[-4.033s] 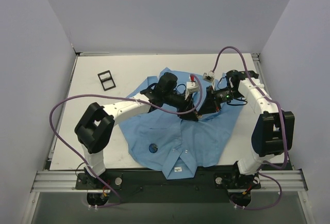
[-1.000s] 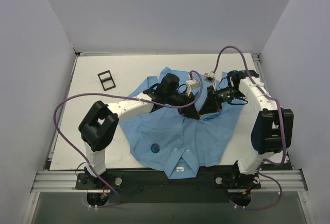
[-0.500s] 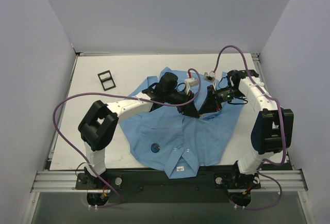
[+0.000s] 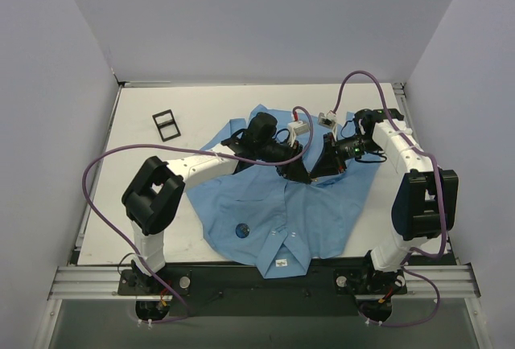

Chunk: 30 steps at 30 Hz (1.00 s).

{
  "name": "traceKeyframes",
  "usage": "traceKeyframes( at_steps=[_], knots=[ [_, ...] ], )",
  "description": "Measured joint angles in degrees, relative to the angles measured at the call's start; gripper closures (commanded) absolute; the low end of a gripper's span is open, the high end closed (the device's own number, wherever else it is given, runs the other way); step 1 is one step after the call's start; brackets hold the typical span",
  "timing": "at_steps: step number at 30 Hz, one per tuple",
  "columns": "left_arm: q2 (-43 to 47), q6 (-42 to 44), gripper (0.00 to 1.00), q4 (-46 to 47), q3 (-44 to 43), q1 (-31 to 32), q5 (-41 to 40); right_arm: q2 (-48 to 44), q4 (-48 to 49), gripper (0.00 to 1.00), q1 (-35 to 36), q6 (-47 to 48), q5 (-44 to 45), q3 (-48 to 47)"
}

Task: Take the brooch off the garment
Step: Remove the brooch from the clothes.

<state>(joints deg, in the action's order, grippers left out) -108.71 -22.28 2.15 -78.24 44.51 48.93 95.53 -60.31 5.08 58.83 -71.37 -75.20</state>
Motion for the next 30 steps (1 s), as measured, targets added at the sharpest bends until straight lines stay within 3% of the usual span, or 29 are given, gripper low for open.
traceKeyframes(
  at_steps=[20,30],
  knots=[
    [0.0,1.07,0.57,0.92,0.0,-1.33,2.12,0.0,-1.49,1.0,0.24,0.04,0.02,-0.02],
    [0.0,9.84,0.5,-6.62,-3.8,-1.84,2.78,0.0,-2.4,1.0,0.24,0.04,0.0,-0.02]
  ],
)
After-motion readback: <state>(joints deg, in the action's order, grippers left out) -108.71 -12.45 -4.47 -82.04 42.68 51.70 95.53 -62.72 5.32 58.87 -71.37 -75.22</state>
